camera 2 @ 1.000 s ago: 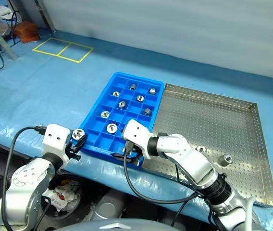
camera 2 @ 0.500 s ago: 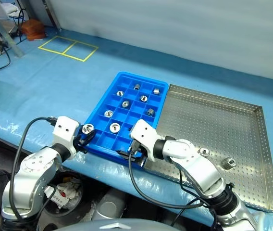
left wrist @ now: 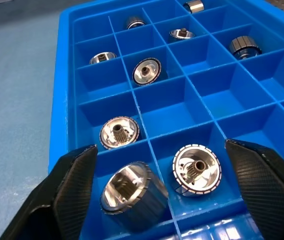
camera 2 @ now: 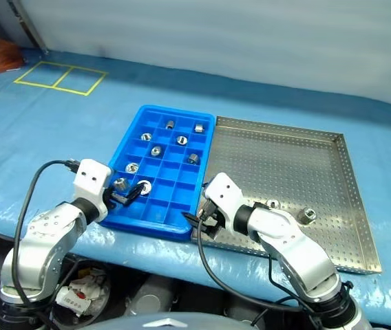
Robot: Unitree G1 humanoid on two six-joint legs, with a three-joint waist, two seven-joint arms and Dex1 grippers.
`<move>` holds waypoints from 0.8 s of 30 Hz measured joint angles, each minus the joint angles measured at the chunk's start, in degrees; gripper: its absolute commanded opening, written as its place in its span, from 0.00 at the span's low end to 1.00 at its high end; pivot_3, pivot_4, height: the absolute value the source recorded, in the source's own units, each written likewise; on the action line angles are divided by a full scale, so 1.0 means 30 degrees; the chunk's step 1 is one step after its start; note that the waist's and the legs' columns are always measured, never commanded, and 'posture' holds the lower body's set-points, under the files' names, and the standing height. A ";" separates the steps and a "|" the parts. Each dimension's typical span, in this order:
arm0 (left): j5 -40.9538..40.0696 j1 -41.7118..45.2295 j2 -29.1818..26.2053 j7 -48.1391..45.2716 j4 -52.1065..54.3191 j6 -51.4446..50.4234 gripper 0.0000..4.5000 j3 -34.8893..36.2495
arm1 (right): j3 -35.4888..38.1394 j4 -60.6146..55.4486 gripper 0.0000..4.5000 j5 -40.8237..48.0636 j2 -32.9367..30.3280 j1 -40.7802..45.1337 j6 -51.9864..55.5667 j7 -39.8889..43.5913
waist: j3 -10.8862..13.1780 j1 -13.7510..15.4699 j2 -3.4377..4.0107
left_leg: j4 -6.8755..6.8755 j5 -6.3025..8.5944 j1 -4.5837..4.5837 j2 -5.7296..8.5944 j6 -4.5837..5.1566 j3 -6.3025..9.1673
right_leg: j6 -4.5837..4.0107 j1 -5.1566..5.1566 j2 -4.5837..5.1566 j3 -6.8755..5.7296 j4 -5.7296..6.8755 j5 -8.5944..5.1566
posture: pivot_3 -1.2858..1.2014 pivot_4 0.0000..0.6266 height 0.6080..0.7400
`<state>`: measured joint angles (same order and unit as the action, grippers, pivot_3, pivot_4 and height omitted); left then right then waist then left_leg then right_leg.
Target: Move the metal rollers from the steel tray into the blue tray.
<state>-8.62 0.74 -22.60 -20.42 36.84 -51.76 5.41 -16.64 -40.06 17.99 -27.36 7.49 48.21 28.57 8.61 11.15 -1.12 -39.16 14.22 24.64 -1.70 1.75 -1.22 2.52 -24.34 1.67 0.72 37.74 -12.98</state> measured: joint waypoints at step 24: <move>-0.1995 0.0725 0.0369 0.0324 0.1157 0.0009 0.99 0.0529 | 0.0172 -0.0193 1.00 0.0319 -0.0086 0.0272 0.0446 0.0307 | 0.0004 -0.0232 -0.0002 | 0.0000 -0.0004 0.0004 -0.0005 -0.0003 0.0033 | -0.0013 0.0012 0.0011 0.0004 -0.0003 -0.0001 | 0.63 0.24 1.00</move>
<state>-14.61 2.91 -21.49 -19.45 40.32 -51.74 6.99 -16.12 -40.63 18.94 -27.62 8.31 49.55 29.49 8.62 10.45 -1.13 -39.16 14.21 24.65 -1.71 1.74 -1.12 2.48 -24.31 1.70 0.73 37.73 -12.98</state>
